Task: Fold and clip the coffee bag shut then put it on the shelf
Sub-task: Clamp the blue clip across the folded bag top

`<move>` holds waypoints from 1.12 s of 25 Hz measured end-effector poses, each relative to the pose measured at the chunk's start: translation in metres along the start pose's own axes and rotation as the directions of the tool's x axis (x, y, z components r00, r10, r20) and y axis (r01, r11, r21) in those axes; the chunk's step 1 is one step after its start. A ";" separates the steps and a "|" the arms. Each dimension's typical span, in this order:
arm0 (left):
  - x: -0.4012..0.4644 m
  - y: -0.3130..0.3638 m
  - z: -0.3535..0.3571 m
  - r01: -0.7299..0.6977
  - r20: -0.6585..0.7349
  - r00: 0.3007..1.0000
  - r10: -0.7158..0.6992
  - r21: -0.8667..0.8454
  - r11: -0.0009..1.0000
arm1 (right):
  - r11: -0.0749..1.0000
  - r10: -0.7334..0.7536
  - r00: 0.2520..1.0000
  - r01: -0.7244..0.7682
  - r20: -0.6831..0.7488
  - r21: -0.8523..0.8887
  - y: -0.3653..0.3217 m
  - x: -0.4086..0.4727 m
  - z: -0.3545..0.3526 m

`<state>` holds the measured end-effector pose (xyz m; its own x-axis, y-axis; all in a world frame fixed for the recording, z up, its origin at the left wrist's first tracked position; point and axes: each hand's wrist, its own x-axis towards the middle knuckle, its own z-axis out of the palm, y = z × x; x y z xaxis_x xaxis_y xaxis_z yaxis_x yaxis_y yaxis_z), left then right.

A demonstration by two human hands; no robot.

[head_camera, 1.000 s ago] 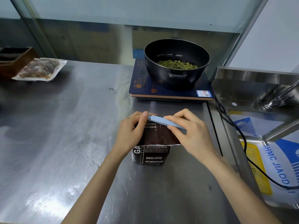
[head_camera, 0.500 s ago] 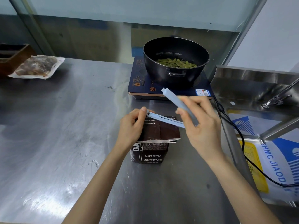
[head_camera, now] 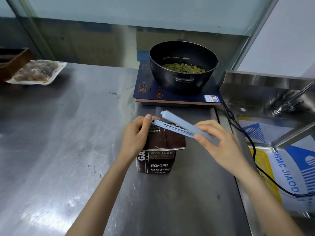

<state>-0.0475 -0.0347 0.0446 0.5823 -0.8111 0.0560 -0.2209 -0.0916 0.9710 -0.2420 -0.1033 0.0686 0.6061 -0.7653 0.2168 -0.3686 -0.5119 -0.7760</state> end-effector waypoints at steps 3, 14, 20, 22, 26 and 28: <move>0.001 -0.002 0.001 -0.006 0.000 1.000 0.006 0.013 1.000 | 0.995 0.074 0.989 -0.081 0.131 0.054 0.011 -0.009 -0.003; -0.007 -0.005 -0.011 -0.018 0.087 0.996 0.034 -0.174 0.985 | 0.904 0.150 0.989 -0.138 0.003 0.404 0.013 -0.010 -0.015; -0.014 -0.013 -0.021 0.000 0.155 0.988 0.021 -0.136 0.991 | 0.938 0.155 0.987 -0.132 -0.046 0.320 0.020 0.002 -0.020; -0.015 -0.014 -0.023 0.008 0.177 0.984 0.017 -0.139 0.990 | 0.947 0.155 0.988 -0.143 -0.017 0.286 0.021 0.007 -0.015; -0.015 -0.017 -0.025 0.028 0.187 0.982 -0.005 -0.119 0.992 | 0.961 0.136 0.988 -0.148 0.069 0.236 0.016 0.015 -0.004; -0.016 -0.018 -0.026 0.037 0.191 0.981 -0.015 -0.111 0.993 | 0.962 0.136 0.986 -0.156 0.101 0.226 0.012 0.019 0.001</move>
<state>-0.0323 -0.0051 0.0320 0.4252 -0.9051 -0.0040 -0.1110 -0.0566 0.9922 -0.2342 -0.1231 0.0626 0.6185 -0.7843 0.0481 -0.2898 -0.2846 -0.9138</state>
